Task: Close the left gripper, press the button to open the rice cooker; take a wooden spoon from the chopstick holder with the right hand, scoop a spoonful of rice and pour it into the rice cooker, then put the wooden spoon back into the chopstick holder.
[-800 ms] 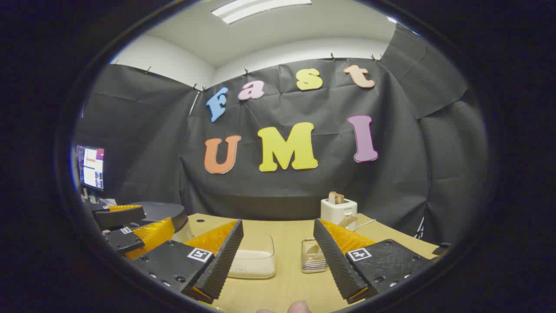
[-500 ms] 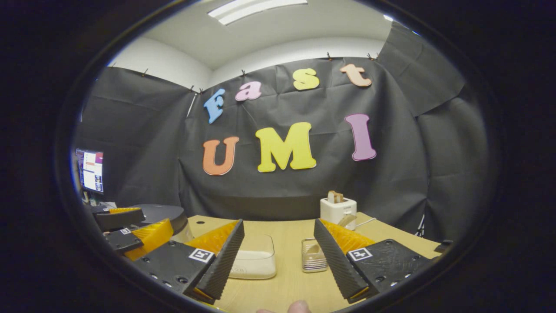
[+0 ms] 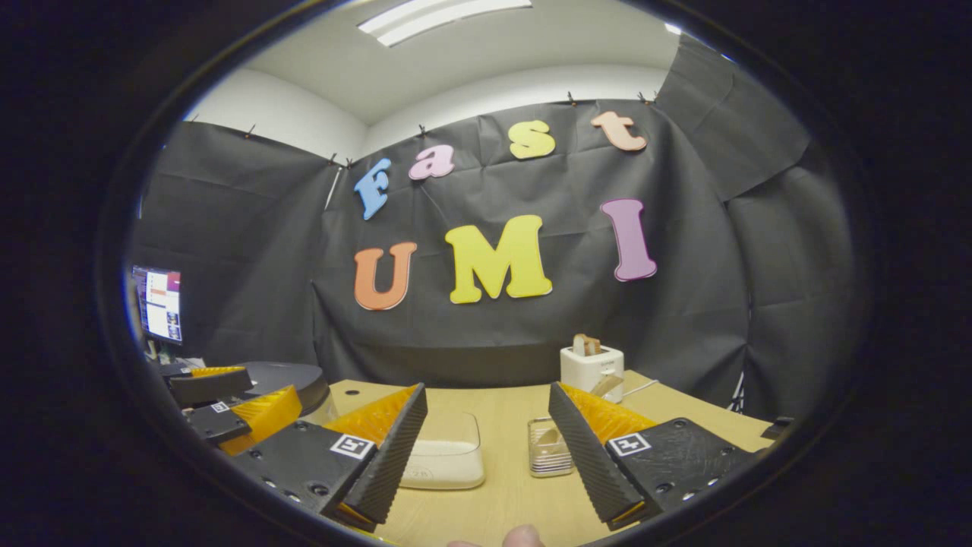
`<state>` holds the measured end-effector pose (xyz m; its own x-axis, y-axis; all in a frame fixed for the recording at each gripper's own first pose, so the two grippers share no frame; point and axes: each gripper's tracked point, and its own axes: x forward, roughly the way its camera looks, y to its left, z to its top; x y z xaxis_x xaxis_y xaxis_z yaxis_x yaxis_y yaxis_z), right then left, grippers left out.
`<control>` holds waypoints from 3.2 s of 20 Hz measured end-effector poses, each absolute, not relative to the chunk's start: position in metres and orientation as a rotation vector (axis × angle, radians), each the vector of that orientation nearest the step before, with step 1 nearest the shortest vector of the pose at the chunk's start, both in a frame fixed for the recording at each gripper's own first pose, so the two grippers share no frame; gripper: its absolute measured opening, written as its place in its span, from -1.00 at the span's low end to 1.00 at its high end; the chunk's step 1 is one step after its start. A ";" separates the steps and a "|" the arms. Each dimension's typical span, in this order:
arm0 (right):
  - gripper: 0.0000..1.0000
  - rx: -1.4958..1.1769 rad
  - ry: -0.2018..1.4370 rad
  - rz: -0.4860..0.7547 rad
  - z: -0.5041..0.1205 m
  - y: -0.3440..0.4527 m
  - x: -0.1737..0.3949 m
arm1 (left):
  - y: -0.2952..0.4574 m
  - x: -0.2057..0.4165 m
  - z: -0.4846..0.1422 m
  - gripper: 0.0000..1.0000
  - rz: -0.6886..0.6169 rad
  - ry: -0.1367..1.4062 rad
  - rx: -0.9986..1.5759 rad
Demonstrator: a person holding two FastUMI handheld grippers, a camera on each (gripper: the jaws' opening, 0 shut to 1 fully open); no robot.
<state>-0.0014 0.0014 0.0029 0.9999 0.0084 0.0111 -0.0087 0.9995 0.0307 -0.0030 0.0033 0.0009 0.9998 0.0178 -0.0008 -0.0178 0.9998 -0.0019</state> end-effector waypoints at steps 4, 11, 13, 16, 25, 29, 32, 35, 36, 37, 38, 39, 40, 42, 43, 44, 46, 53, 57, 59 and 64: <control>0.92 0.013 -0.023 0.010 0.006 0.000 0.002 | 0.001 -0.002 -0.001 0.97 0.025 0.001 -0.012; 0.92 0.030 -0.001 0.012 -0.005 -0.009 0.009 | 0.007 -0.001 -0.006 0.98 0.081 0.014 -0.005; 0.92 0.034 0.007 0.016 -0.009 -0.012 0.011 | 0.006 -0.002 -0.009 0.98 0.096 0.027 -0.003; 0.91 0.048 0.020 0.031 -0.012 -0.017 0.015 | 0.003 -0.004 -0.007 0.98 0.127 0.026 -0.004; 0.91 0.093 0.038 0.064 -0.027 -0.038 0.022 | 0.041 -0.003 -0.001 0.97 0.299 0.068 -0.006; 0.83 0.098 0.039 0.099 -0.030 -0.038 0.029 | 0.082 -0.003 0.007 0.95 0.394 0.104 0.031; 0.83 0.097 0.050 0.127 -0.037 -0.036 0.033 | 0.107 0.004 0.010 0.81 0.415 0.160 0.013; 0.96 0.107 0.043 0.130 -0.035 -0.043 0.036 | 0.128 0.014 0.020 0.63 0.417 0.214 -0.010; 0.92 0.112 0.036 0.125 -0.035 -0.047 0.038 | 0.139 0.016 0.023 0.55 0.428 0.223 -0.005; 0.92 0.117 0.031 0.121 -0.033 -0.051 0.039 | 0.144 0.018 0.025 0.48 0.427 0.238 -0.009; 0.92 0.124 0.027 0.118 -0.033 -0.054 0.041 | 0.147 0.022 0.026 0.27 0.421 0.254 -0.021; 0.92 0.132 0.028 0.122 -0.033 -0.055 0.042 | 0.149 0.026 0.023 0.17 0.408 0.289 -0.039; 0.92 0.139 0.031 0.130 -0.034 -0.055 0.044 | 0.148 0.029 0.019 -0.04 0.384 0.328 -0.060; 0.92 0.153 0.039 0.142 -0.035 -0.057 0.045 | 0.152 0.035 0.011 -0.40 0.348 0.401 -0.093; 0.92 0.161 0.038 0.142 -0.036 -0.061 0.045 | 0.155 0.038 0.006 -0.43 0.343 0.439 -0.099; 0.83 0.170 0.036 0.140 -0.036 -0.064 0.044 | 0.159 0.039 0.000 -0.65 0.339 0.480 -0.096; 0.92 0.187 0.035 0.130 -0.036 -0.071 0.045 | 0.163 0.040 -0.018 -0.82 0.338 0.582 -0.121; 0.92 0.205 0.037 0.115 -0.036 -0.079 0.049 | 0.155 0.043 -0.044 -0.95 0.318 0.757 -0.214; 0.91 0.200 0.033 0.096 -0.034 -0.087 0.049 | 0.159 0.041 -0.053 -0.94 0.344 0.820 -0.233; 0.91 0.216 0.030 0.092 -0.032 -0.091 0.050 | 0.161 0.037 -0.061 -0.94 0.363 0.849 -0.209; 0.92 0.260 0.067 0.095 -0.042 -0.095 0.053 | 0.161 0.039 -0.067 -0.94 0.381 0.889 -0.154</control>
